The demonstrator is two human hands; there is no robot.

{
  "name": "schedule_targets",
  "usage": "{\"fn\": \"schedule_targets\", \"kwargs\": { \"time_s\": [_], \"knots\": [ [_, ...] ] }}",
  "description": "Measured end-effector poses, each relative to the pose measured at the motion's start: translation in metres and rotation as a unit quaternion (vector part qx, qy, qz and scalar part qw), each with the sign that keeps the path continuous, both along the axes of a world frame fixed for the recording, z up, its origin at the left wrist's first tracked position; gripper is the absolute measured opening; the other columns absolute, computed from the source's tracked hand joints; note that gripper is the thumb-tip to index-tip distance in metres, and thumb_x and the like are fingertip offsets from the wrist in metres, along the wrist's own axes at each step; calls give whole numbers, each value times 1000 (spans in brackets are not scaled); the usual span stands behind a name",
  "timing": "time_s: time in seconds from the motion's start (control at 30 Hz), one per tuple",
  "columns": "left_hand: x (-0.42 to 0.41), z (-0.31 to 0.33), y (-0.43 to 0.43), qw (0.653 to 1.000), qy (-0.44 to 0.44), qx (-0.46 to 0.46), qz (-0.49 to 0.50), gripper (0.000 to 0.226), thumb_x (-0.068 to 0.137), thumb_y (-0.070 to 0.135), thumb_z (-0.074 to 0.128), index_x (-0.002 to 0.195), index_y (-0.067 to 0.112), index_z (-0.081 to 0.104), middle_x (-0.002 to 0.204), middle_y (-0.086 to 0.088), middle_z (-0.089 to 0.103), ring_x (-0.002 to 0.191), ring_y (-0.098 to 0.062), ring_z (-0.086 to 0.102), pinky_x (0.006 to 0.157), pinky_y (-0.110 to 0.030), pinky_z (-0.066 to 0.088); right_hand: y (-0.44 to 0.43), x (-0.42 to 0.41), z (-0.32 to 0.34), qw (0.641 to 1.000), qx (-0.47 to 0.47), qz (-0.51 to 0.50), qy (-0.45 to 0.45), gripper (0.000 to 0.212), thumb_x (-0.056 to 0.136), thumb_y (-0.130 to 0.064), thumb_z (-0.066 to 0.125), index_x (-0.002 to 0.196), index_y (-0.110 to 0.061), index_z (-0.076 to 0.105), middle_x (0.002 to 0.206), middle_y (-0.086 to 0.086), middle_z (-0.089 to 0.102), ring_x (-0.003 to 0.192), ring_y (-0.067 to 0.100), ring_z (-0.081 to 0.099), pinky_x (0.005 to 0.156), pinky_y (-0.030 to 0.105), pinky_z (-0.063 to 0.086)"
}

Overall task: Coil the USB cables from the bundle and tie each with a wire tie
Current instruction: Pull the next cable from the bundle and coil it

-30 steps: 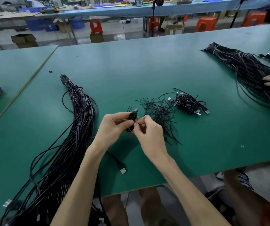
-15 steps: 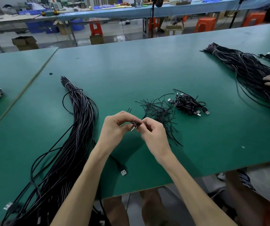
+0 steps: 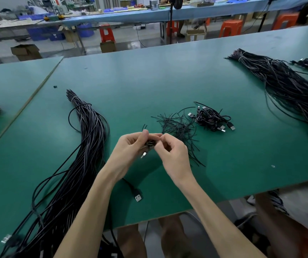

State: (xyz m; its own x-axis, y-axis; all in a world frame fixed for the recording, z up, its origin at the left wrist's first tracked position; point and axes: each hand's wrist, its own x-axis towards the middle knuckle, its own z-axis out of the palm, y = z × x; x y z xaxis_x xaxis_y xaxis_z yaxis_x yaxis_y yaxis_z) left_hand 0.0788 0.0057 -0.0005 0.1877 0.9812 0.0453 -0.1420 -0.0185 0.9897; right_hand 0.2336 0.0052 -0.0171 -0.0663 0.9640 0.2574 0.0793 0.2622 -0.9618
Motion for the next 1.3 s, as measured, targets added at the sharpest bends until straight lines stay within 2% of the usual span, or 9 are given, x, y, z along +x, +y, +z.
{"fn": "schedule_targets", "kwargs": {
  "time_s": [0.13, 0.37, 0.57, 0.67, 0.87, 0.97, 1.1, 1.23, 1.3],
  "knots": [
    [-8, -6, 3, 1000, 0, 17, -19, 16, 91, 12, 74, 102, 1, 75, 132, -14, 69, 129, -29, 61, 112, -41, 46, 1, 1, -3, 1000, -2, 0, -13, 23, 94, -15, 61, 71, -14, 57, 56, -15, 46, 53, 4, 34, 50, 16, 29],
    [-7, -3, 3, 998, 55, 10, 13, 51, 82, 9, 80, 131, 15, 67, 129, -7, 70, 117, -20, 67, 105, -35, 52, 4, 2, -4, 999, -33, 12, 16, 23, 87, -33, 57, 67, -23, 59, 56, -14, 47, 55, 6, 36, 53, 20, 33],
    [0, -4, 3, 991, 98, 76, 53, 43, 82, -4, 76, 115, 23, 71, 99, 5, 79, 96, -10, 72, 91, -25, 56, 4, 4, -2, 995, -72, 42, 50, 21, 89, -27, 59, 71, -17, 61, 59, -3, 46, 57, 17, 35, 52, 34, 29],
    [0, -3, 2, 988, 93, 97, 75, 46, 81, -11, 75, 114, 22, 74, 104, 1, 78, 96, -16, 73, 90, -27, 57, 4, 6, -1, 991, -85, 65, 83, 23, 98, -16, 58, 77, -9, 63, 64, 4, 50, 57, 15, 39, 50, 26, 32],
    [2, -5, 1, 982, 55, 161, 83, 43, 82, -27, 60, 96, 11, 76, 106, -14, 77, 113, -30, 71, 87, -35, 59, 2, 10, 5, 979, -110, 130, 115, 27, 104, -10, 54, 82, -17, 67, 66, -9, 59, 54, 6, 43, 49, 16, 35],
    [3, -4, 1, 972, 86, 201, 87, 47, 78, -25, 62, 80, 20, 77, 110, -7, 74, 122, -28, 64, 89, -35, 57, 2, 12, 6, 977, -121, 135, 109, 24, 103, -5, 49, 85, -11, 63, 61, -13, 55, 54, 6, 41, 50, 16, 34],
    [1, -4, 3, 961, 130, 205, 134, 42, 78, -16, 74, 74, 25, 80, 112, 6, 63, 112, -15, 61, 95, -29, 52, 2, 10, 6, 980, -120, 122, 105, 24, 103, -5, 49, 82, -9, 60, 59, -12, 52, 53, 6, 41, 51, 16, 34],
    [-2, -5, 2, 993, -32, 60, 98, 9, 95, 10, 69, 98, 15, 76, 103, -4, 70, 93, -14, 69, 81, -25, 56, 2, 7, 3, 984, -103, 92, 112, 23, 104, -6, 51, 84, -7, 62, 61, -4, 51, 54, 8, 39, 52, 19, 33],
    [-3, -3, 3, 989, -71, -21, 127, 18, 97, 25, 69, 103, 7, 67, 98, -9, 70, 84, -17, 70, 69, -28, 57, 1, 6, 2, 987, -91, 85, 99, 22, 103, -8, 52, 84, -5, 62, 61, 0, 47, 56, 12, 36, 51, 21, 31]
  ]
}}
